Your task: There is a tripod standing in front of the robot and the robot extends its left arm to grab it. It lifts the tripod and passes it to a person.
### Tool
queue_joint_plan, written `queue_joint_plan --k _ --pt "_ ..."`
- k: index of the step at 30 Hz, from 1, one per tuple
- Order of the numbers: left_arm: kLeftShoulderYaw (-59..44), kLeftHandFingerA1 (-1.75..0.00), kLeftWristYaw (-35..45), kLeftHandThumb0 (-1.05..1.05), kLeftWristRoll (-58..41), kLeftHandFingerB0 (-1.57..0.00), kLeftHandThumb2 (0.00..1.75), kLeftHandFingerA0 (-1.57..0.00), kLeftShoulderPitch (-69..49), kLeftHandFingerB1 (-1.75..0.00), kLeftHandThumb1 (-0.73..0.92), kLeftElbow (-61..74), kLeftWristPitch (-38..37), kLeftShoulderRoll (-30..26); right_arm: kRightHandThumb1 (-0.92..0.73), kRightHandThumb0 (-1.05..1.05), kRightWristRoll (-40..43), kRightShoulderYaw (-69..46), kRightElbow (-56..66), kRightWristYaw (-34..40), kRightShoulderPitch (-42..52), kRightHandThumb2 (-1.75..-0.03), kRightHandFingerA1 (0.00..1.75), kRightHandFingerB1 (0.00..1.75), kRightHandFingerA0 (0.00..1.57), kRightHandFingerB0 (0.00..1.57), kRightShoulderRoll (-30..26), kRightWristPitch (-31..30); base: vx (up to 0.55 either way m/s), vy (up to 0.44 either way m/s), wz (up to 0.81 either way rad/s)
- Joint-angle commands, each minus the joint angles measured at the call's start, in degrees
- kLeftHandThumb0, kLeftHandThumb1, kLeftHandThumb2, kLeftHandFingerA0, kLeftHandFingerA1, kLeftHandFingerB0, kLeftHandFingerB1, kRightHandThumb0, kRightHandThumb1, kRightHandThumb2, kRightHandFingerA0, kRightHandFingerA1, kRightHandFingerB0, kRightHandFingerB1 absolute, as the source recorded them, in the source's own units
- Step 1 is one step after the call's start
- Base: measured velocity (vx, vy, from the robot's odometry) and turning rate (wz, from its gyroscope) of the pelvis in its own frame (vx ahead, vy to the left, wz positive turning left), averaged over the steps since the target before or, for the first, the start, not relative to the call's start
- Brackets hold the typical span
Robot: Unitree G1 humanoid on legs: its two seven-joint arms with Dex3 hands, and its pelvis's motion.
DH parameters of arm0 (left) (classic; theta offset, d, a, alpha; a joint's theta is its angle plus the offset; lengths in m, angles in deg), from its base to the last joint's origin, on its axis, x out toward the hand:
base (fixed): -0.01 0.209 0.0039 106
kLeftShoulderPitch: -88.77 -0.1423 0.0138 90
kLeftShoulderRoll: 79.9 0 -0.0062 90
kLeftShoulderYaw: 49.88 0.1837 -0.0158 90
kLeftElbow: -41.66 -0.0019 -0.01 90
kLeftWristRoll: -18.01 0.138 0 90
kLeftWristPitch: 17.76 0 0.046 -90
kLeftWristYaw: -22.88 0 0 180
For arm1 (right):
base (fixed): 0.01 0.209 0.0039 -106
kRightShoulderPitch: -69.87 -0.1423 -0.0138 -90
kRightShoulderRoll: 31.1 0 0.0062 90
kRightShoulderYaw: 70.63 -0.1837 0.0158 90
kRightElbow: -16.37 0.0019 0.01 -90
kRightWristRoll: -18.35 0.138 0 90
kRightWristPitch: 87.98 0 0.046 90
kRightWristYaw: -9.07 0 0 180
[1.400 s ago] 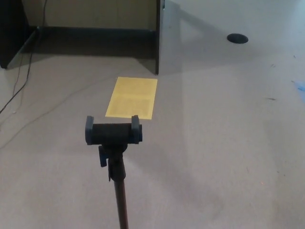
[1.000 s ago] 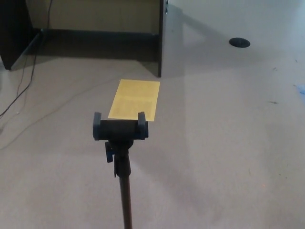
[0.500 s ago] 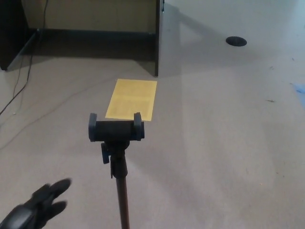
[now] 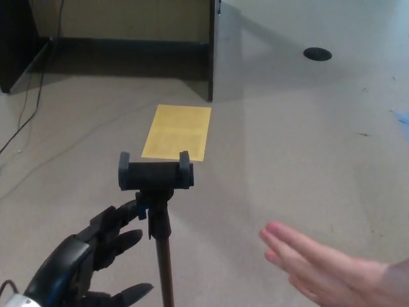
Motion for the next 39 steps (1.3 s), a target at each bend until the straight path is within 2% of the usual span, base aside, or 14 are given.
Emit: queue_joint_plan --k 1,6,7,9,10,16,18,21,22,24,35,36,37,39 --pt "0.25 -0.37 1.05 -0.59 -2.60 0.00 0.79 -0.01 0.93 -0.15 0.36 2.51 4.20 0.39 -0.68 -0.37 0.09 -0.43 0.06 0.48 -0.19 -0.60 0.41 0.34 0.66 0.43 -1.13 1.13 0.00 0.000 0.00" --pt "0.24 -0.42 2.03 -0.62 -3.67 0.00 0.77 -0.05 2.47 -0.10 0.37 3.17 4.60 0.96 -0.68 -0.37 -0.02 -0.37 -0.45 0.71 -0.36 -0.60 0.43 0.35 0.68 0.43 -0.88 1.83 0.00 0.000 0.00" --pt "0.40 -0.33 1.92 -0.70 -3.82 0.00 0.56 -0.11 3.23 -0.14 0.44 3.19 5.39 1.25 -0.68 -0.37 0.11 -0.45 -0.42 0.46 -0.37 -0.60 0.42 0.34 0.66 0.43 -0.86 1.61 0.00 0.000 0.00" --pt "0.61 -0.32 1.72 -0.71 -3.81 0.00 0.57 -0.08 4.43 -0.14 0.43 2.72 6.11 1.74 -0.68 -0.38 0.04 -0.40 -0.22 0.52 -0.26 -0.60 0.42 0.34 0.68 0.43 -0.91 1.60 0.00 0.000 0.00" --pt "0.56 -0.34 1.65 -0.62 -3.88 0.00 0.79 -0.01 4.59 -0.10 0.37 2.74 6.46 1.85 -0.68 -0.39 0.00 -0.33 -0.17 0.51 -0.16 -0.60 0.42 0.34 0.69 0.43 -0.83 1.77 0.00 0.000 0.00" --pt "0.21 -0.36 0.99 -0.61 -3.95 0.00 0.78 -0.01 6.63 -0.12 0.37 1.37 8.77 2.93 -0.69 -0.38 -0.47 0.23 0.04 0.64 -0.49 -0.60 0.42 0.34 0.70 0.43 -0.64 1.20 0.00 0.000 0.00" --pt "0.47 -0.34 0.90 -0.68 -2.92 0.00 0.55 -0.11 7.56 -0.14 0.45 -0.26 7.46 3.12 -0.68 -0.38 -0.64 0.45 0.03 0.90 -0.52 -0.60 0.41 0.35 0.65 0.45 -0.66 1.61 0.00 0.000 0.00" --pt "0.52 -0.34 0.60 -0.69 -2.42 0.00 0.56 -0.09 8.24 -0.15 0.46 -1.25 7.14 3.22 -0.69 -0.37 -0.39 0.36 -0.09 0.60 -0.72 -0.60 0.40 0.35 0.63 0.45 -0.55 1.57 0.00 0.000 0.00" --pt "0.55 -0.40 0.47 -0.65 -2.25 0.00 0.76 -0.06 8.33 -0.09 0.38 -1.55 7.11 3.23 -0.68 -0.38 -0.40 0.38 -0.10 0.61 -0.70 -0.60 0.41 0.35 0.65 0.44 -0.54 1.62 0.00 0.000 0.00" --pt "0.70 -0.40 -0.11 -0.63 -1.55 -0.02 0.80 0.00 8.63 -0.14 0.38 -2.18 7.46 3.12 -0.69 -0.38 -0.23 0.30 0.72 0.38 -0.33 -0.60 0.41 0.35 0.64 0.45 -0.59 1.55 0.00 0.000 0.00" --pt "0.37 -0.41 -1.13 -0.67 0.64 -0.01 0.69 -0.09 11.69 -0.13 0.38 -9.74 5.23 2.10 -0.68 -0.36 0.07 0.01 0.68 0.21 -0.70 -0.60 0.40 0.35 0.62 0.45 -0.53 1.79 0.00 0.000 0.00" --pt "0.50 -0.44 -1.32 -0.62 1.10 0.00 0.79 -0.04 12.15 -0.16 0.38 -10.63 5.25 1.90 -0.56 -0.44 0.27 -0.16 0.83 0.06 -0.60 -0.81 0.53 0.47 0.54 0.40 -0.58 2.04 0.00 0.000 0.00" --pt "0.62 -0.43 -1.32 -0.64 1.46 -0.02 0.79 -0.03 12.44 -0.13 0.39 -11.24 4.95 1.74 -0.68 -0.37 0.16 -0.11 0.92 0.16 -0.64 -0.60 0.41 0.35 0.65 0.45 -0.60 1.94 0.00 0.000 0.00" --pt "0.99 -0.41 -1.38 -0.68 2.66 -0.09 0.77 0.00 13.30 -0.07 0.41 -13.42 3.64 1.40 -0.68 -0.37 0.28 -0.18 1.14 -0.19 -0.83 -0.60 0.40 0.35 0.62 0.45 -0.53 1.42 0.00 0.000 0.00"
